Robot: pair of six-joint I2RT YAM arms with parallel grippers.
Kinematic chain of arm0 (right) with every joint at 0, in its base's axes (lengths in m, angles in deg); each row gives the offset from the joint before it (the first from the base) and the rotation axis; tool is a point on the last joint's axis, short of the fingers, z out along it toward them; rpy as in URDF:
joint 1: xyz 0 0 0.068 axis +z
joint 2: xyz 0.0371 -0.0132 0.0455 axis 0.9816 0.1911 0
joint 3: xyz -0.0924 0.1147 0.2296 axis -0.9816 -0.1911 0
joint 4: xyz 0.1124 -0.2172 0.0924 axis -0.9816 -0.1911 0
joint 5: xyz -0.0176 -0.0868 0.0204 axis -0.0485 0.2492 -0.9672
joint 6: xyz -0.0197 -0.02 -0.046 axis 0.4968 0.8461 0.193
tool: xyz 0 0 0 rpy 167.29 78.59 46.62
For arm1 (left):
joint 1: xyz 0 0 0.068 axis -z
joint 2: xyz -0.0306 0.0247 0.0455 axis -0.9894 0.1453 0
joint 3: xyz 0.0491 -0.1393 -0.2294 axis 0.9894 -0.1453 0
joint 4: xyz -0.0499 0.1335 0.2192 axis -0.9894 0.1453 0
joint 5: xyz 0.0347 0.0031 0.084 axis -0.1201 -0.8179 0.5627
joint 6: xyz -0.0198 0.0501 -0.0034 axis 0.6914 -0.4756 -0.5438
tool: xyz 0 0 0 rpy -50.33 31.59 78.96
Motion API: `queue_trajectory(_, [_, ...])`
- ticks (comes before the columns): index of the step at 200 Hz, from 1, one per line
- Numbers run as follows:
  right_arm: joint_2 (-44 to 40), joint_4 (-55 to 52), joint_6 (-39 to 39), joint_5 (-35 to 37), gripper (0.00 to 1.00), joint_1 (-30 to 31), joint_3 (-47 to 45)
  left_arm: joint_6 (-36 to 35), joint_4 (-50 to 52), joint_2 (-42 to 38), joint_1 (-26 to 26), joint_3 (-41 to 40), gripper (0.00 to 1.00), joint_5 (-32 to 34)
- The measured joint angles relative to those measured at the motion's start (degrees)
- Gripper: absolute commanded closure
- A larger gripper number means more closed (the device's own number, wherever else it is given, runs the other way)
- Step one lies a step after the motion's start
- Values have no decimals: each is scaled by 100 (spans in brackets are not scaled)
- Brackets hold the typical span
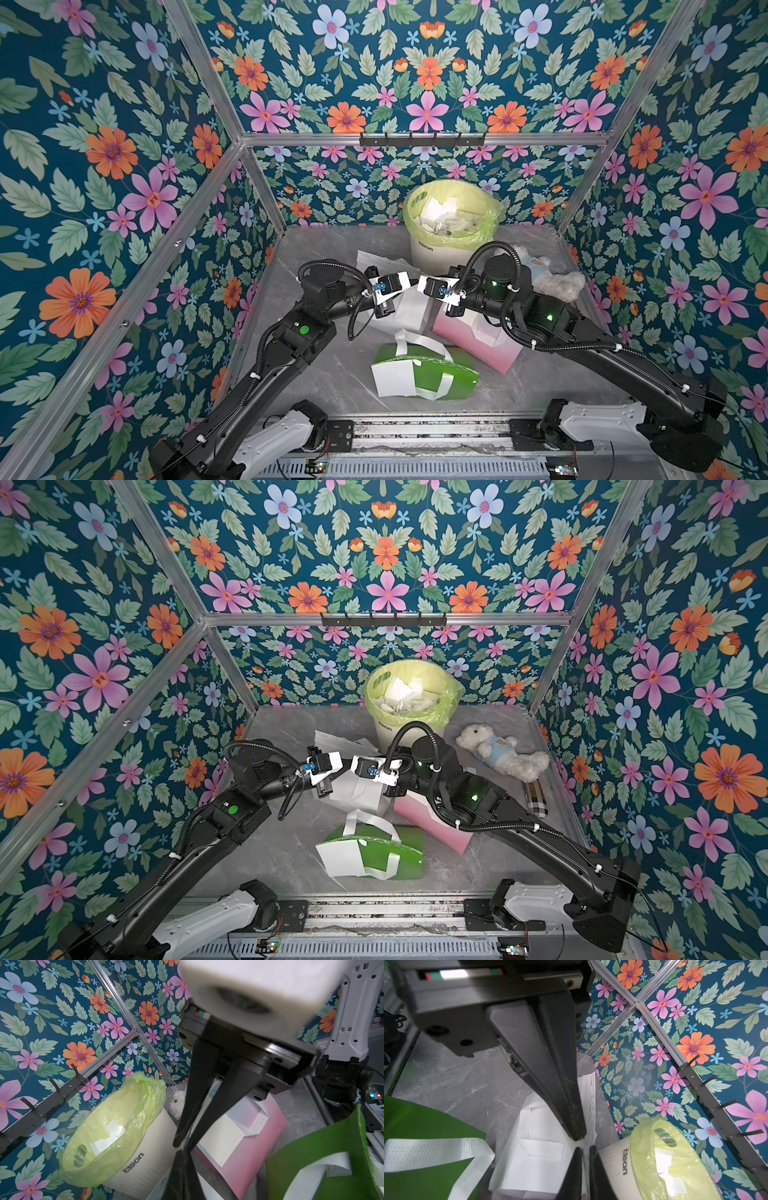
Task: Shred takeout receipts and throw away
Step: Shred the takeout receipt.
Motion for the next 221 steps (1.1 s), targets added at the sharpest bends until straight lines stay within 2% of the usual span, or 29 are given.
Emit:
queue_trajectory(35, [39,367,245,197,100,-2,-138,267,116,122,4,219,100,-2])
queue_trajectory(80, [20,1757,1016,601,100,-2,-785,1392,439,612,11,951,100,-236])
queue_trajectory(125, [-105,2859,1659,688,100,4,-1294,2192,472,769,-90,1196,100,-437])
queue_trajectory(175, [-326,3071,1845,555,100,24,-1576,3309,-55,1008,-710,1276,100,-603])
queue_trajectory(206, [-393,3014,1880,525,100,37,-1655,3574,-223,1152,-750,1366,100,-584])
queue_trajectory(221, [-450,2962,1829,472,100,42,-1672,3571,-232,1152,-835,1443,100,-372])
